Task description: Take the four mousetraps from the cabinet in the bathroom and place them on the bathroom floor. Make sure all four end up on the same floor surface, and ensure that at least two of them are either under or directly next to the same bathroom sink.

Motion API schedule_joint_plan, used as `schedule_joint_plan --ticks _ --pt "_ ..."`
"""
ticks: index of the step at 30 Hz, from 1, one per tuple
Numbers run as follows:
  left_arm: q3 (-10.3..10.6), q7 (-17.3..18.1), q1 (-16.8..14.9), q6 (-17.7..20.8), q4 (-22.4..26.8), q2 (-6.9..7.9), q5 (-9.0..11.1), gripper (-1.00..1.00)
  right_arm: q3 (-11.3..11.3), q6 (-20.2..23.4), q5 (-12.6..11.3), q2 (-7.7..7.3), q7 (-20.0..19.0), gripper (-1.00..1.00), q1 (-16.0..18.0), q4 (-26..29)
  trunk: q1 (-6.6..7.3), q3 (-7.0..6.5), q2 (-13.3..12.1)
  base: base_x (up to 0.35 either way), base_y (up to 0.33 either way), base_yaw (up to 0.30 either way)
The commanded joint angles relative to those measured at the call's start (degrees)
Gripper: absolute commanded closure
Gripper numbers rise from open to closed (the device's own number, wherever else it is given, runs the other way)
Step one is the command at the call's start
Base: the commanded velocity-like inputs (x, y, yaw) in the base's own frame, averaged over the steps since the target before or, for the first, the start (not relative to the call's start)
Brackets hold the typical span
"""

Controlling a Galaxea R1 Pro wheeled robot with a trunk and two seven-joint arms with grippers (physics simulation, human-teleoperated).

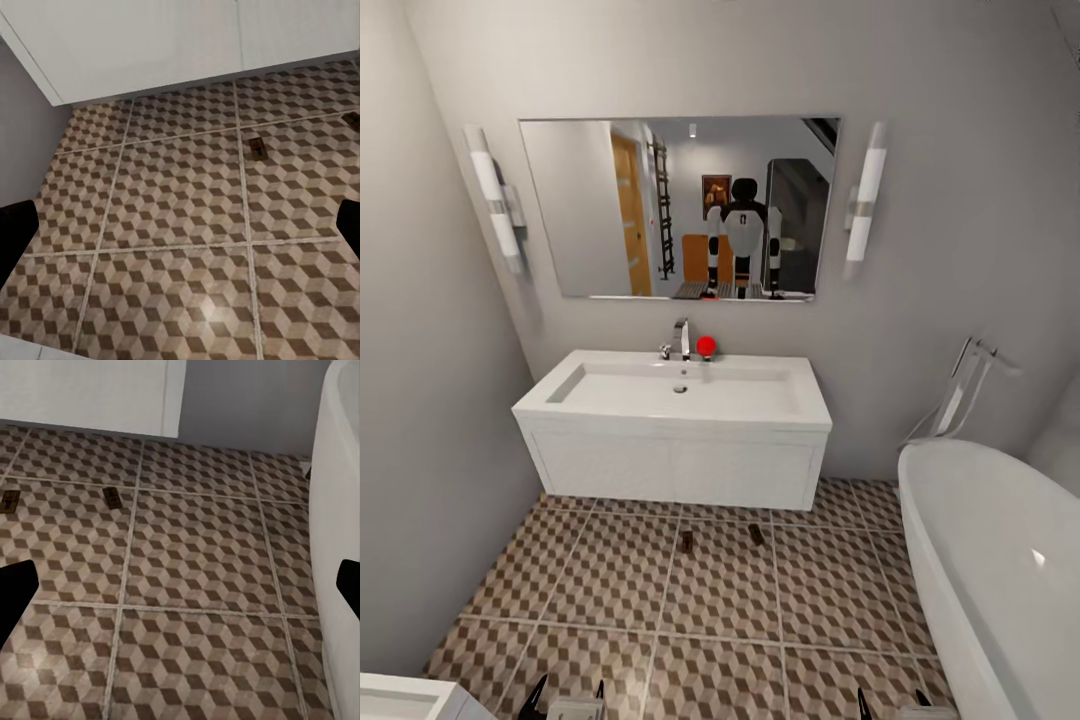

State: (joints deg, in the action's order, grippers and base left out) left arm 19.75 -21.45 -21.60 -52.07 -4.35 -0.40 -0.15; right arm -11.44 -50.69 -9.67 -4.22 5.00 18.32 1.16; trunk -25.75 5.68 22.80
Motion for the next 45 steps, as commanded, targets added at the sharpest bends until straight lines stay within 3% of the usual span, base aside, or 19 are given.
schedule_joint_plan --ticks 1,16,45 --pt "0.5 -0.4 -0.1 -0.2 -0.2 -0.04 0.0 -1.00 -0.5 -0.1 -0.2 0.00 0.4 -1.00 0.0 0.0 -0.04 0.06 0.1 0.000 0.000 0.000" --pt "0.5 -0.4 -0.1 -0.1 -0.2 -0.21 0.0 -1.00 -0.5 -0.1 -0.2 0.00 0.4 -1.00 0.0 0.0 -0.04 -0.10 0.1 -0.051 0.000 0.000" --pt "0.5 -0.4 -0.1 0.0 -0.2 -0.22 0.0 -1.00 -0.5 -0.1 -0.2 0.00 0.4 -1.00 0.0 0.0 -0.04 -0.10 0.1 -0.321 0.000 0.000"
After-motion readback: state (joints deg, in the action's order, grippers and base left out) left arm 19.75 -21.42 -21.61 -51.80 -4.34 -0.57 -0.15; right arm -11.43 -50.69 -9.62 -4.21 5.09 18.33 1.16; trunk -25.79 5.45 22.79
